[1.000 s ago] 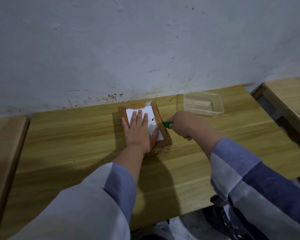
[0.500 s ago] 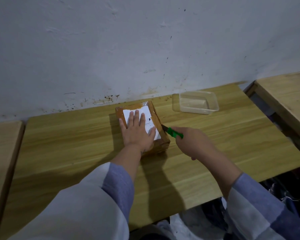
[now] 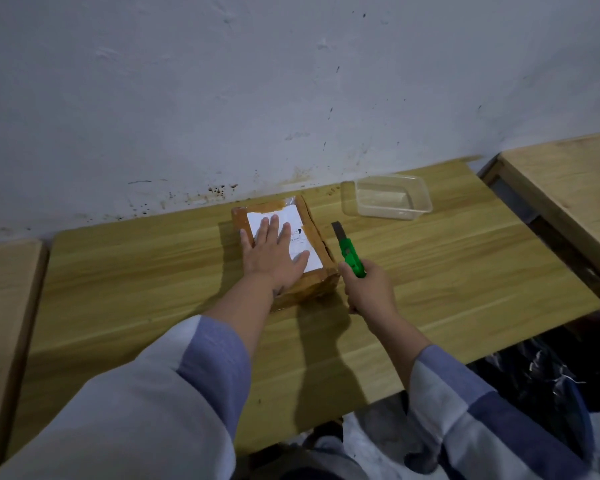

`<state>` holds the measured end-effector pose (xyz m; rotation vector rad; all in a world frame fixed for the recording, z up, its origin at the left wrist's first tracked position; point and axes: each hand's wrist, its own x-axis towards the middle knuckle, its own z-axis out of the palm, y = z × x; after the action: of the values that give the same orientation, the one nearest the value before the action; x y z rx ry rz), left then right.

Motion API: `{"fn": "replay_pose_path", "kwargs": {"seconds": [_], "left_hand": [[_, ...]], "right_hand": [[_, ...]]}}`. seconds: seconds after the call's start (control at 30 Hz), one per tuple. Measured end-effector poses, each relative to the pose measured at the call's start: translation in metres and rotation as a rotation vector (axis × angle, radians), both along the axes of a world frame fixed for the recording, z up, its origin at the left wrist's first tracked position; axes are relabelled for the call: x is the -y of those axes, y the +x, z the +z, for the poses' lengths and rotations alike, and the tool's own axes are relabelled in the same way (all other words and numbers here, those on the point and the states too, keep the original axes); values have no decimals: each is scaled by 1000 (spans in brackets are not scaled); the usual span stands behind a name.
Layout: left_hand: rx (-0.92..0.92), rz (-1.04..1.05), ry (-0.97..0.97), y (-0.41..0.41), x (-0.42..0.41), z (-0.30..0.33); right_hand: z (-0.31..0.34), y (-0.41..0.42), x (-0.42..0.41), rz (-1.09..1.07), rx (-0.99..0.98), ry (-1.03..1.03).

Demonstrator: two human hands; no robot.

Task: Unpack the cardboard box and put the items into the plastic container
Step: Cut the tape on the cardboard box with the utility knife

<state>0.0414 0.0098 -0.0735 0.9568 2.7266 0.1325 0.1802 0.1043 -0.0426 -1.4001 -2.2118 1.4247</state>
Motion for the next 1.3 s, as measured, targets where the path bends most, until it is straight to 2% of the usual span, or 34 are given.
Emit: {"fn": "replay_pose_path", "kwargs": {"seconds": [0.2,0.43,0.6,0.87,1.3], "left_hand": [[-79,-133,25,3,26,-7],[-65,-137,-36,20,23,-1],[-91,-48,-50,27,4,-5],[-65,118,-91,28,-29,-5],[-26,252,-91,40,-52,0]], "right_hand": [[-19,-17,8,-32,-16,-5],[-13,-39,-32,43,45,61],[-11,-47,-58,164,29,37],[-6,2,-74,186,-116,-125],[-2,29,-82,199,-154,-228]]}}
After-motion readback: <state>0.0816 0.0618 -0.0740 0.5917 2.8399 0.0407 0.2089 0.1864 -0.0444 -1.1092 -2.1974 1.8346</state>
